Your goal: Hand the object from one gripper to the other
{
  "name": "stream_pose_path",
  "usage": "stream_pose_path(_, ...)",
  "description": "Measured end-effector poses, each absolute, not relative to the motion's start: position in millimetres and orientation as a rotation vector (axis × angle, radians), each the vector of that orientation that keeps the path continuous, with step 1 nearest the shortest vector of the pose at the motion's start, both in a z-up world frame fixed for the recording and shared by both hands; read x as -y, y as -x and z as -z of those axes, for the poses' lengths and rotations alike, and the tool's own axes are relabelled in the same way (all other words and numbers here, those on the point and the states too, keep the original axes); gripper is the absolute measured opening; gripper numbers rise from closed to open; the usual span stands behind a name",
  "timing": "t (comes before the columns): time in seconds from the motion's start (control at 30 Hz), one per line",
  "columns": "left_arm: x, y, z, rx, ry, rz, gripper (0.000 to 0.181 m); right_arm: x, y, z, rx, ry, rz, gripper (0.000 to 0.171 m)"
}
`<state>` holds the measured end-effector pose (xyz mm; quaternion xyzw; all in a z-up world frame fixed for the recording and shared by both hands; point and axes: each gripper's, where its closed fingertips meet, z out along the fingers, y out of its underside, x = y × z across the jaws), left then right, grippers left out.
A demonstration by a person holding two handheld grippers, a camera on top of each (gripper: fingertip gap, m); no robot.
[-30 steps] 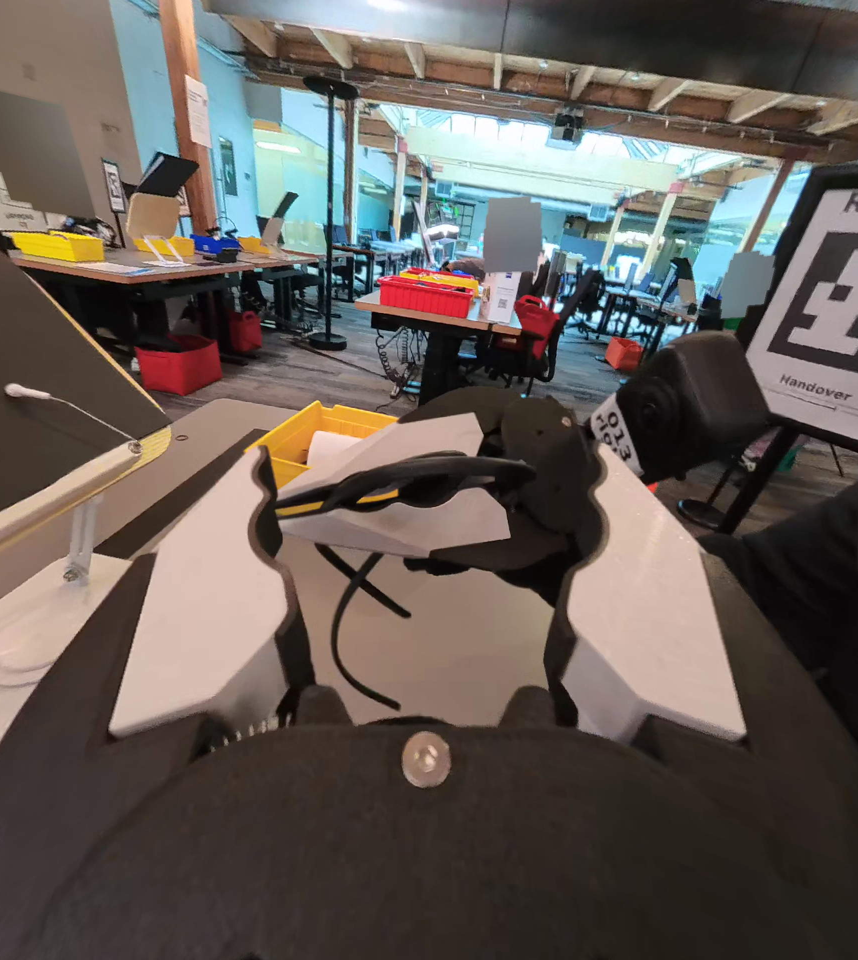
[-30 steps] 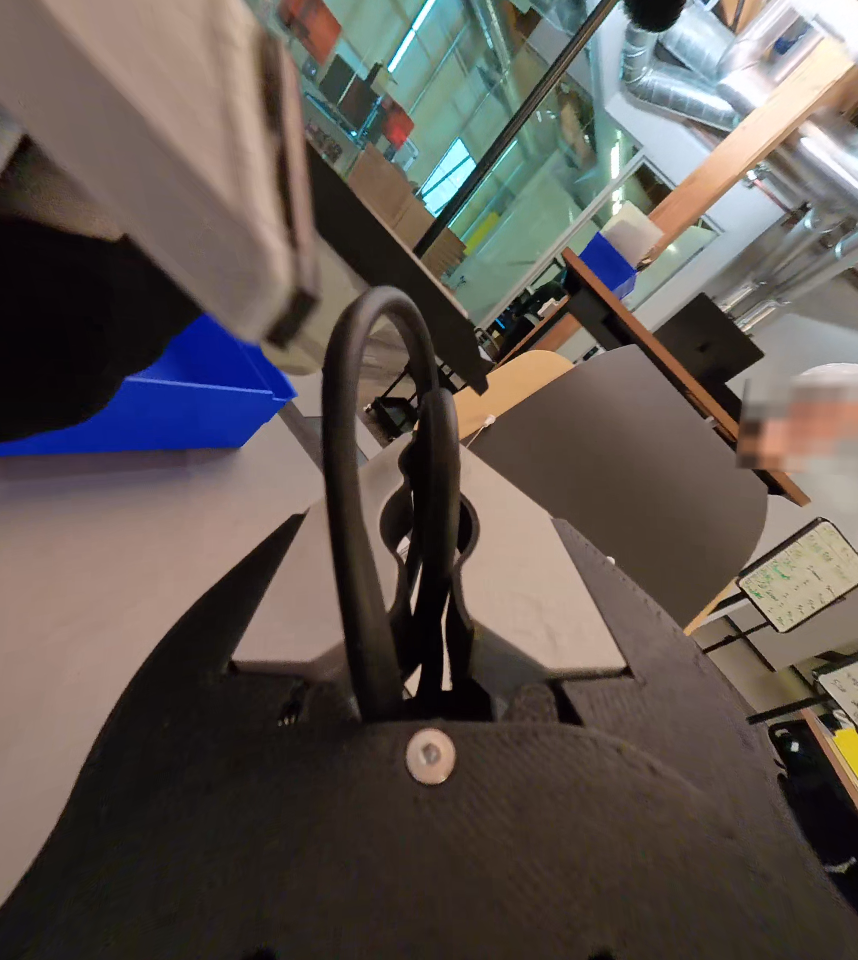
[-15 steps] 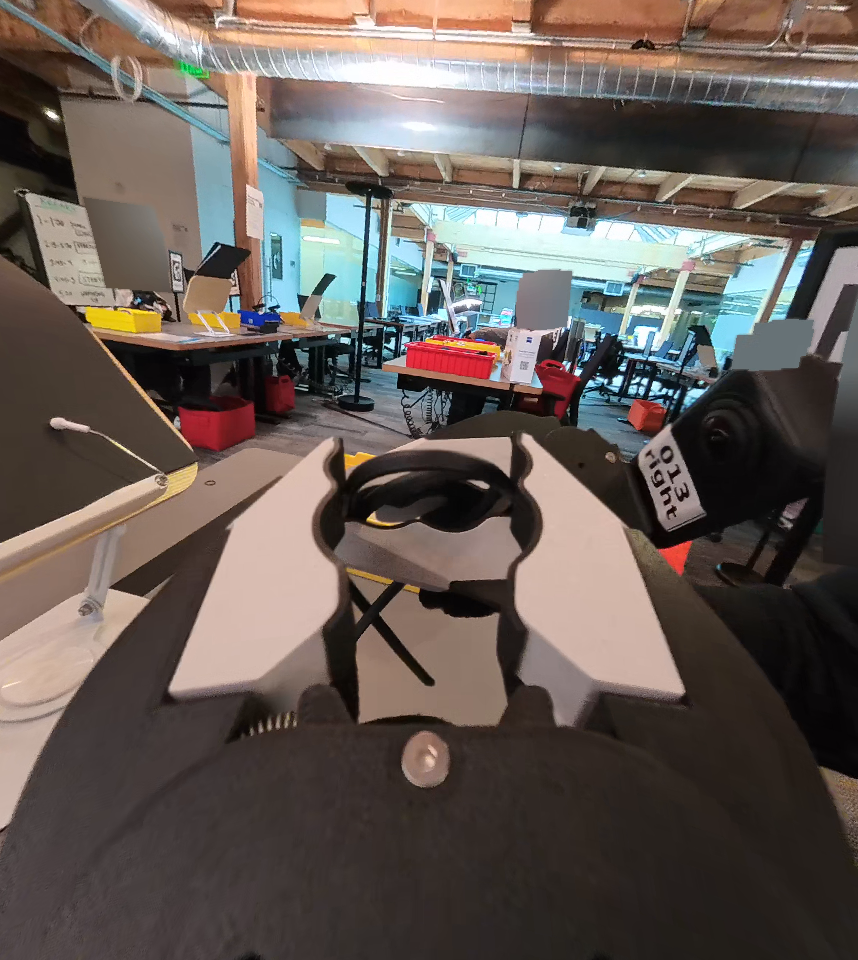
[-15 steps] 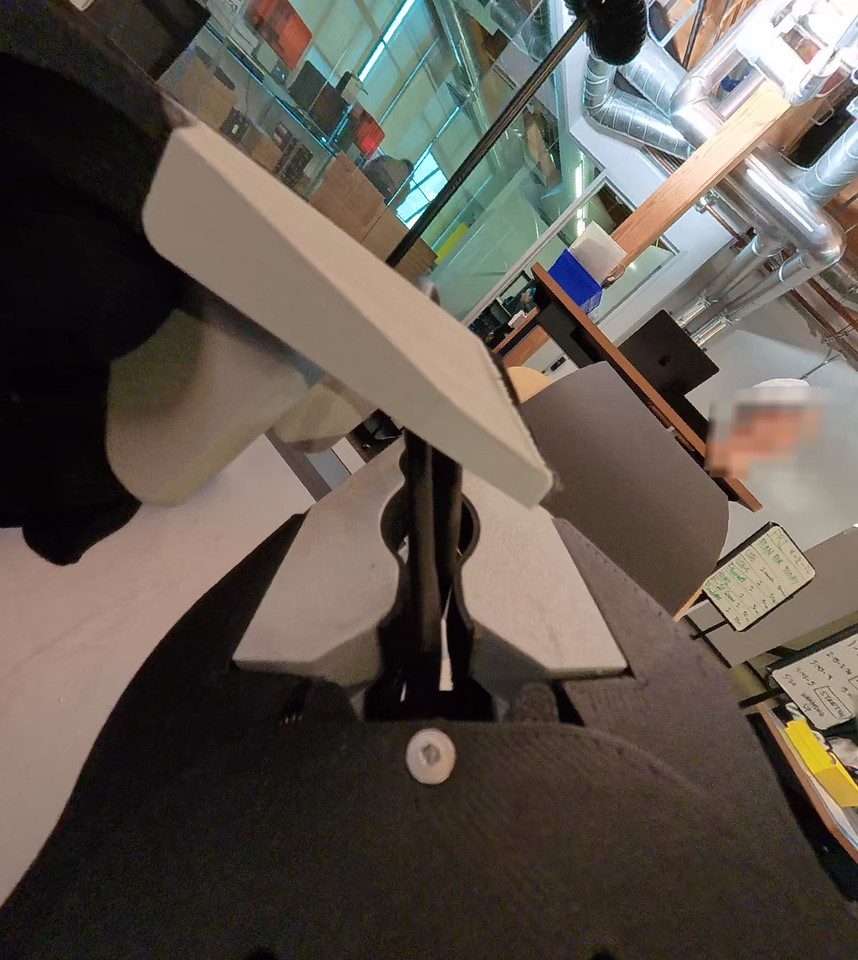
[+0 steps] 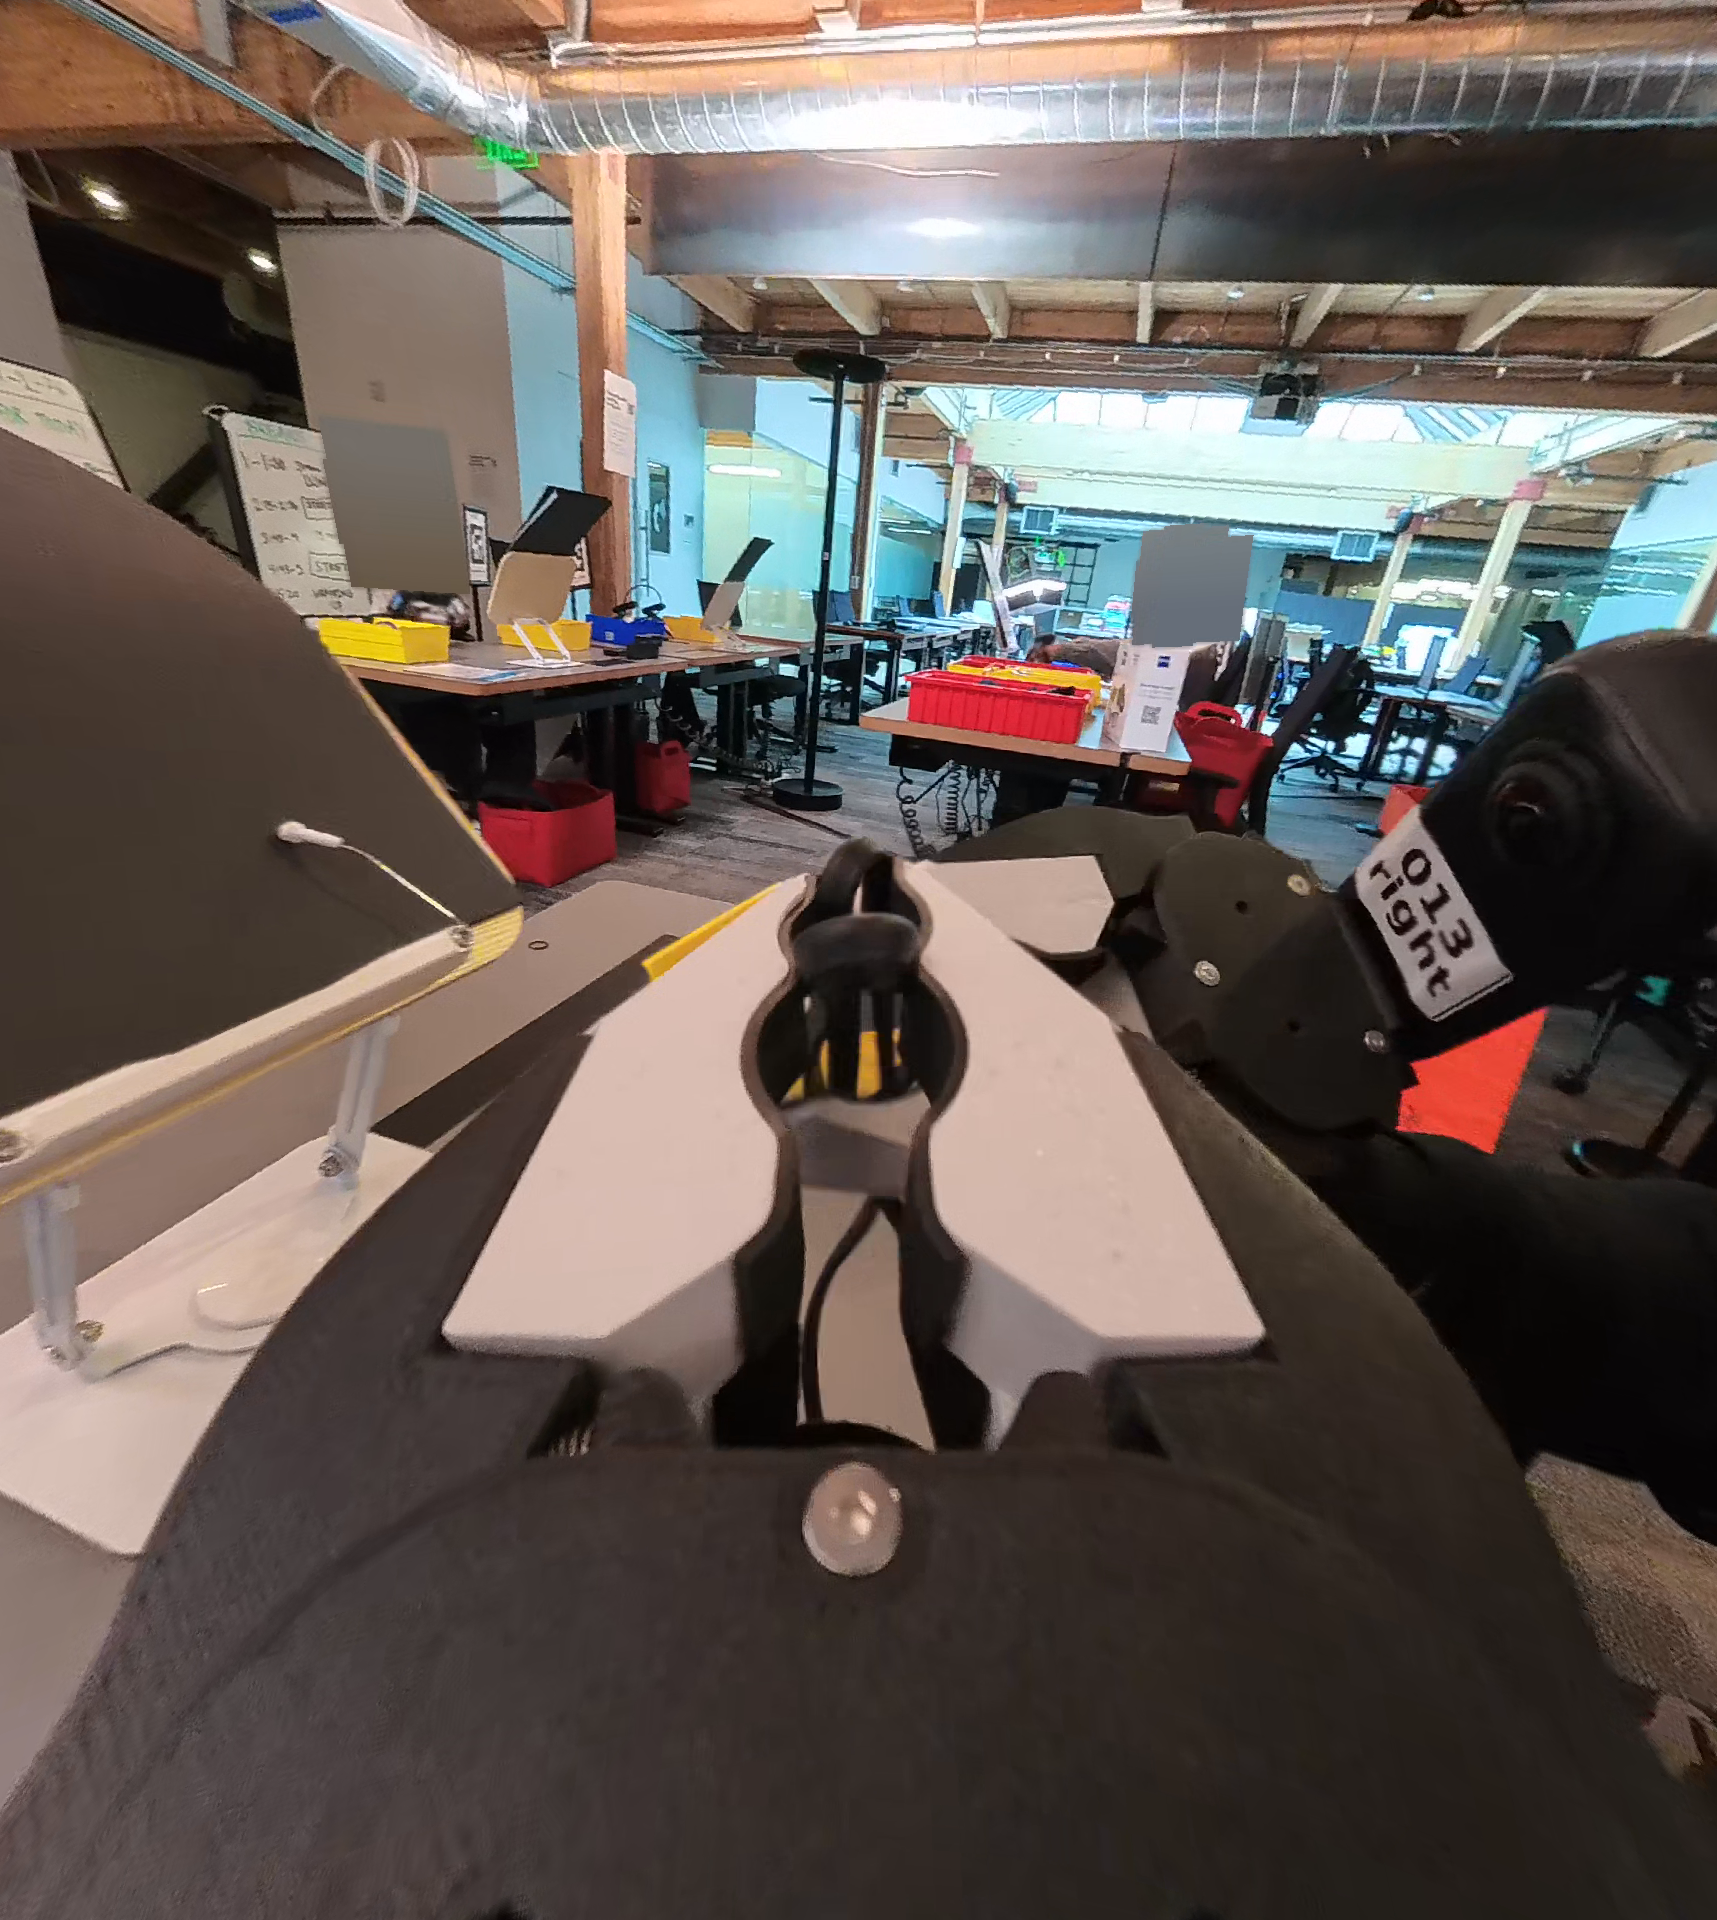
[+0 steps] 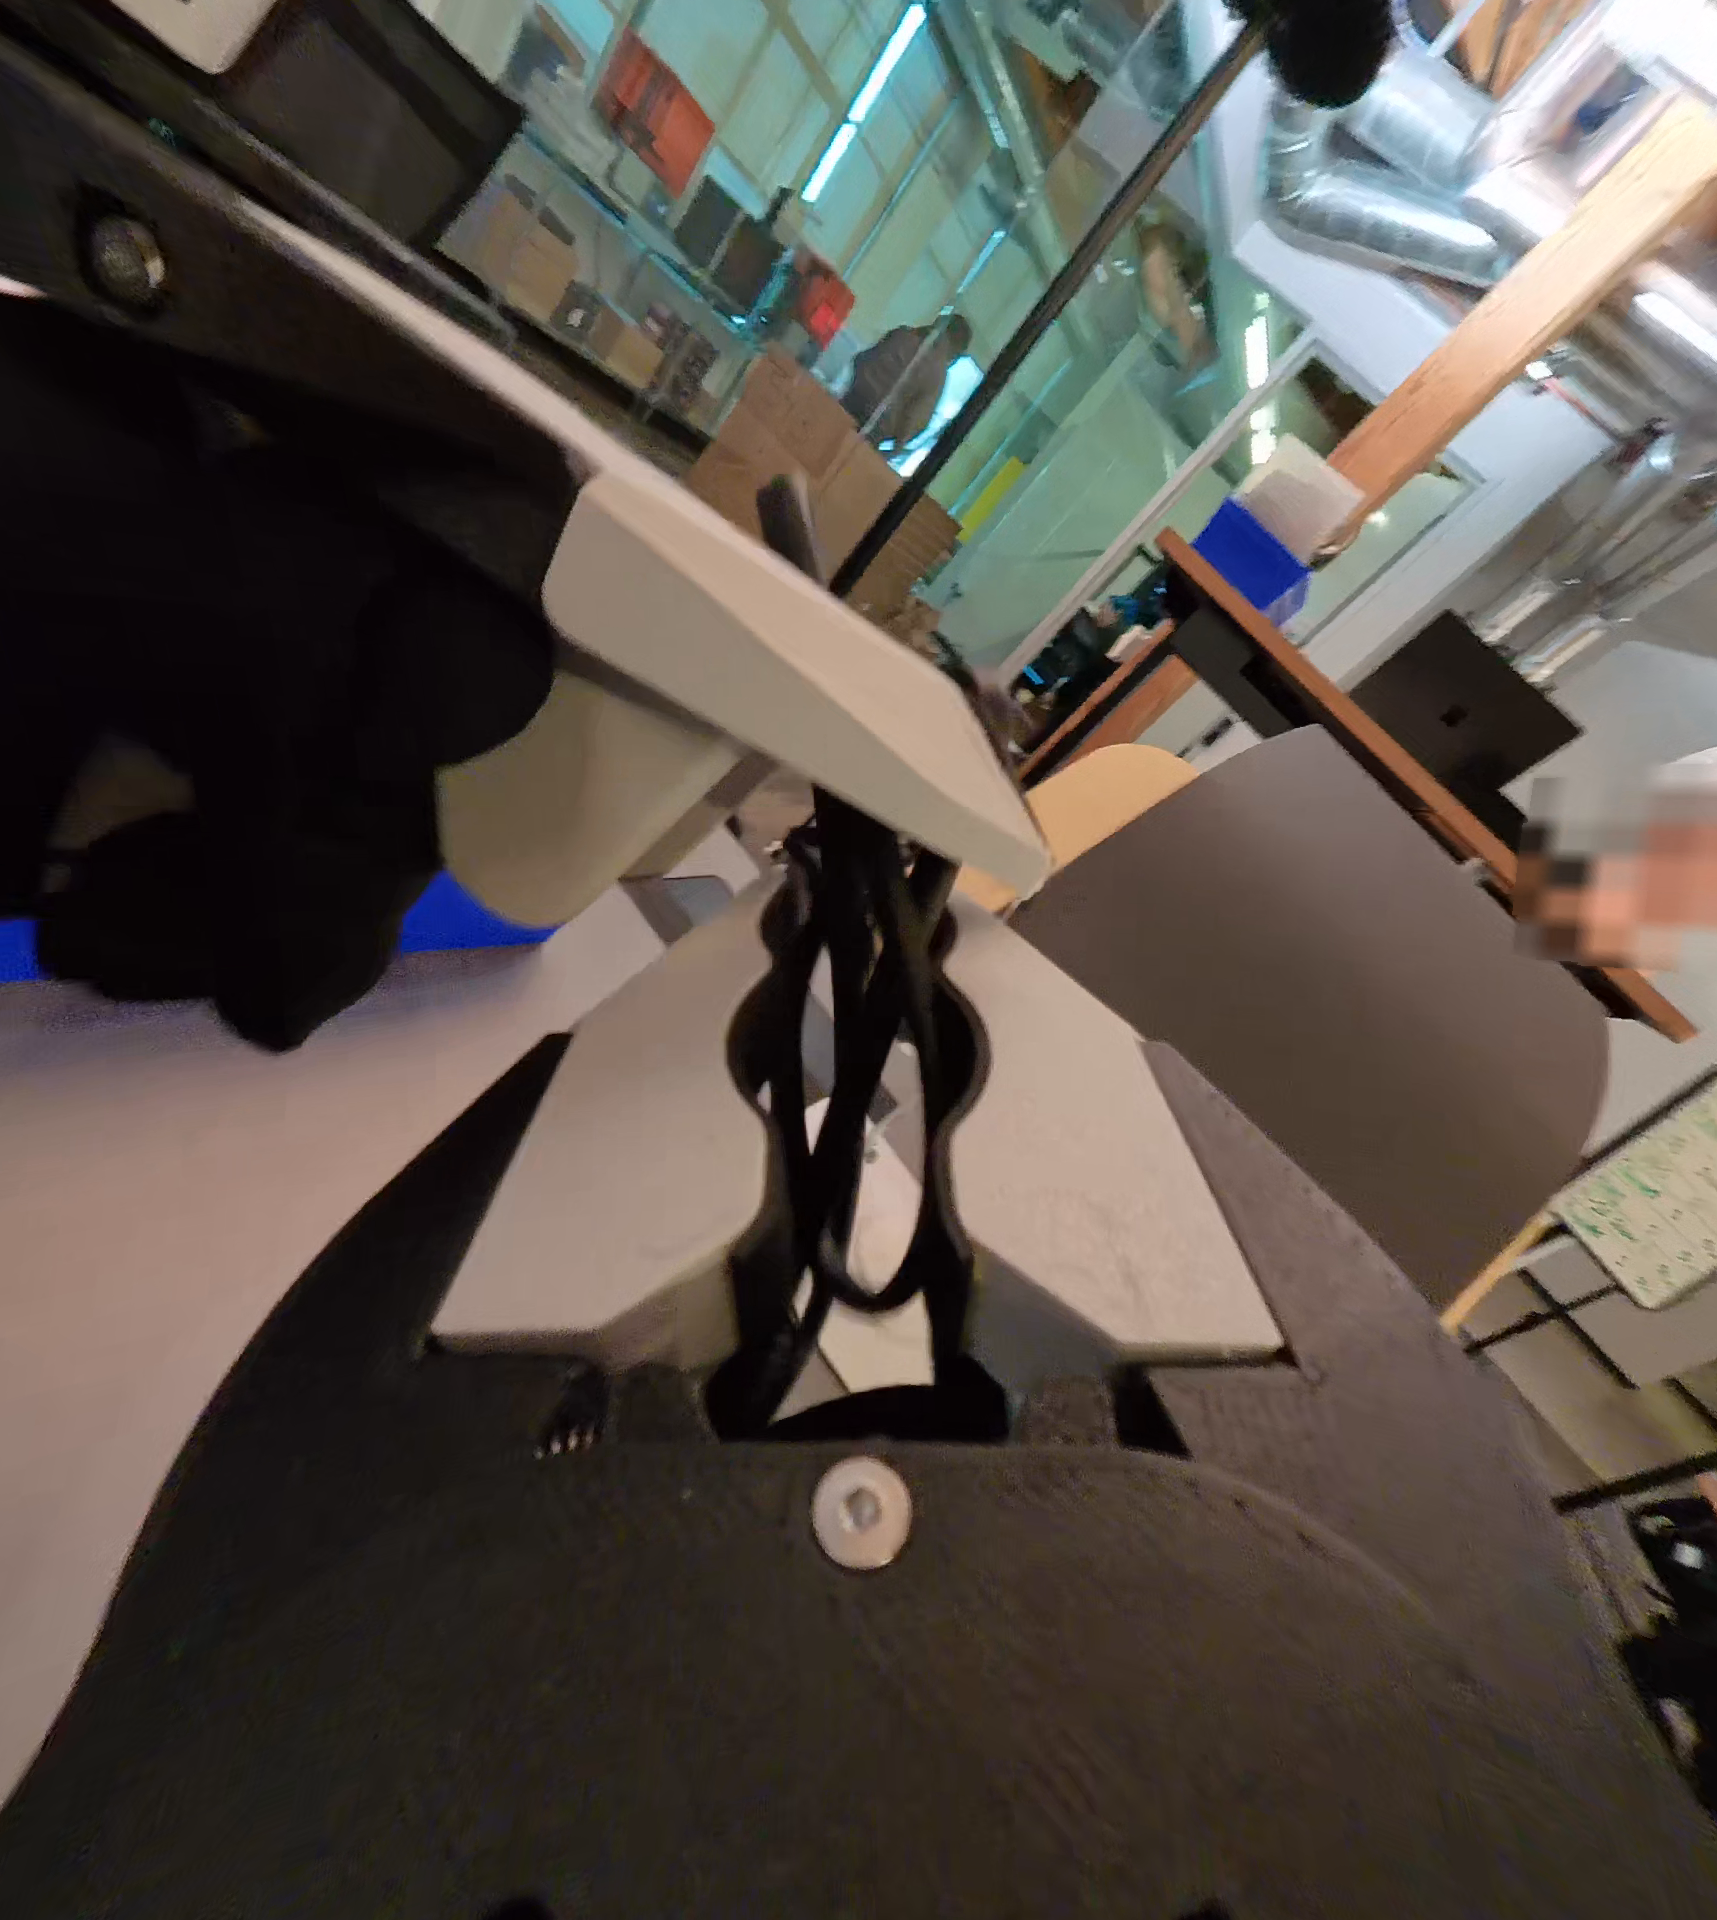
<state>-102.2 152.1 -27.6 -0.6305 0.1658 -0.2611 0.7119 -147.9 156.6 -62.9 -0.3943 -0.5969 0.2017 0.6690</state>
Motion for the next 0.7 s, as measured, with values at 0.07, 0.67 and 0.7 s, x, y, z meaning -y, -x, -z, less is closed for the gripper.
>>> stream_pose_path(0.07,-152,114,24,-0.35,1.399,0.59,0.007,-154,150,70,1.409,0.907,-0.525,0.033)
stream_pose_path(0.67,-70,55,49,-1.096,1.427,0.892,0.006,-57,102,86,1.864,0.788,-1.598,0.037)
stream_pose_path(0.7,-65,52,47,-1.111,1.409,0.93,0.006,-50,99,87,1.89,0.762,-1.639,0.037)
